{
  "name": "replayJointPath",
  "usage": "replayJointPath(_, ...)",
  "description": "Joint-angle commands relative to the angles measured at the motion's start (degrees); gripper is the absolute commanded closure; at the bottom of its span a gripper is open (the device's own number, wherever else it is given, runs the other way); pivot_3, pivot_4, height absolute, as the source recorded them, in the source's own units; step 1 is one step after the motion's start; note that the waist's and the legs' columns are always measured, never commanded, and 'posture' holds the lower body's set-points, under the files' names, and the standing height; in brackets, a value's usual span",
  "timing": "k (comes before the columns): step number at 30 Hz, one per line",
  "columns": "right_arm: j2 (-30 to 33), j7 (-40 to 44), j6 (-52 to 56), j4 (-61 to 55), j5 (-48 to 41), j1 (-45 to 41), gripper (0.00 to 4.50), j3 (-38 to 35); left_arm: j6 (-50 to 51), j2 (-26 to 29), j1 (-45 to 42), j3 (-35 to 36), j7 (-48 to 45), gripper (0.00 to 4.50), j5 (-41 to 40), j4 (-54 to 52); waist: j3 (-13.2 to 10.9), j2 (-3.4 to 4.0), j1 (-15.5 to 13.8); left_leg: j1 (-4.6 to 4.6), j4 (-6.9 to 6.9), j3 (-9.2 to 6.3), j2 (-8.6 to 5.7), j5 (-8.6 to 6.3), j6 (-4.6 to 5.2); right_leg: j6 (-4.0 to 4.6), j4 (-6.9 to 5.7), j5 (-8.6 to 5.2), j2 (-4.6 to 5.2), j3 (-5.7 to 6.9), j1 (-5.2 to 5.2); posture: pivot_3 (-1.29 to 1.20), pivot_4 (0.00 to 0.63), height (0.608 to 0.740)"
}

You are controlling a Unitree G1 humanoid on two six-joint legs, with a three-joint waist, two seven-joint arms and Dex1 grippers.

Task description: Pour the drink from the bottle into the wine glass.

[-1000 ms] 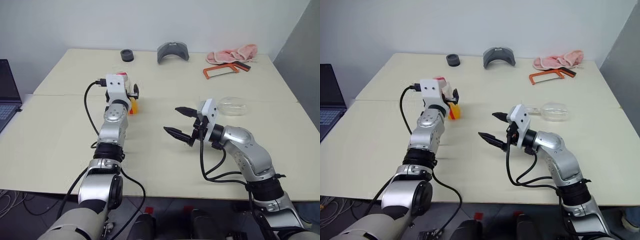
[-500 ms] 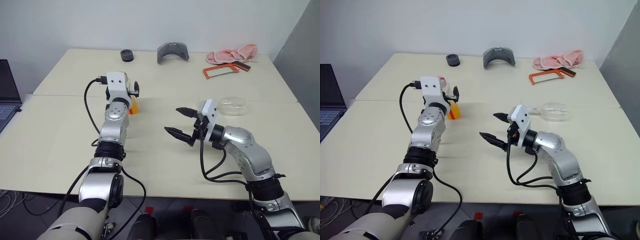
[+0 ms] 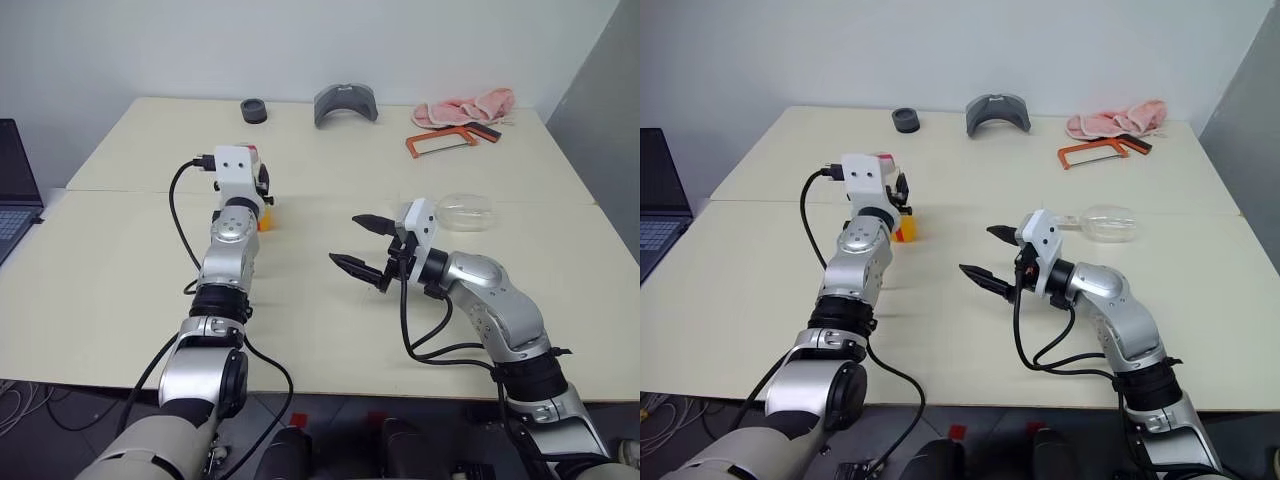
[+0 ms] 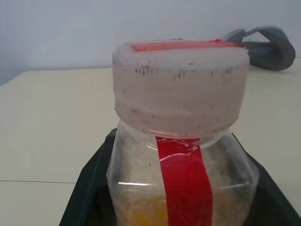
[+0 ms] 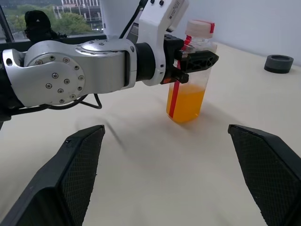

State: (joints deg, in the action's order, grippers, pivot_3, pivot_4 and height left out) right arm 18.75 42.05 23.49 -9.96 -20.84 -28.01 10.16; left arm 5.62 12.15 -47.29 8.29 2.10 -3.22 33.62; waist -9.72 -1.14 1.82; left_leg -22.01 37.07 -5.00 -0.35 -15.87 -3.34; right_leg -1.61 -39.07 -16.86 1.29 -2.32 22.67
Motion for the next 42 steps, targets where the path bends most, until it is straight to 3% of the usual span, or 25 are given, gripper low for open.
replayJointPath(1,0.3,-0.9,-1.0,-3.4,-0.2,0.6,0.0,-1.9,-0.5,-0.3,2.8,-0.1,-4.1,2.58,-2.3,-7.1,0.0,0.0,0.0,0.0,0.0,0.0,0.01,0.0,0.0,0.0,0.0,0.0,0.0,0.0,0.01,0.0,0.15,0.74)
replayJointPath(9,2.7,-2.2,0.6,-9.3,-1.8,3.4,0.0,-4.7,1.5,-0.1,10.0,-2.8,-21.1,2.67,-9.7,-17.9,0.0,0.0,-0.1,-0.02,0.03,-0.02,0.03,0.0,0.0,0.0,0.0,0.0,0.04,0.01,-0.01,0.0,0.15,0.74)
replayJointPath(13,6.0,-2.3,1.9,-15.3,-3.3,5.5,0.0,-8.1,7.2,2.1,12.4,-7.7,-41.5,2.68,-18.8,-23.9,0.0,0.0,0.0,-0.05,0.06,0.03,0.02,0.0,0.0,0.0,0.0,0.0,0.03,0.03,-0.03,0.0,0.15,0.74)
replayJointPath(20,9.3,-4.5,10.2,-24.0,-11.0,5.8,0.0,-12.1,8.7,7.4,11.1,-15.3,-63.3,2.68,-20.7,-23.9,0.0,0.01,0.5,0.03,0.04,0.1,0.0,-0.01,0.03,0.0,-0.01,0.0,-0.14,-0.04,-0.05,0.0,0.15,0.74)
replayJointPath(28,7.5,-8.0,16.3,-25.4,-13.8,2.6,0.0,-8.6,4.4,7.0,7.9,-18.6,-71.5,2.68,-17.9,-20.2,0.0,0.01,0.5,0.02,0.1,0.09,0.0,-0.11,0.26,0.0,-0.04,0.0,-0.19,0.02,-0.09,0.0,0.15,0.74)
replayJointPath(42,4.7,-9.5,14.0,-19.6,-8.0,0.4,0.0,-4.2,-0.4,5.0,6.8,-18.4,-72.6,2.69,-15.6,-17.1,0.0,0.01,0.5,-0.01,0.14,0.01,0.0,-0.11,0.27,0.0,-0.04,0.0,-0.14,0.02,-0.09,0.0,0.15,0.74)
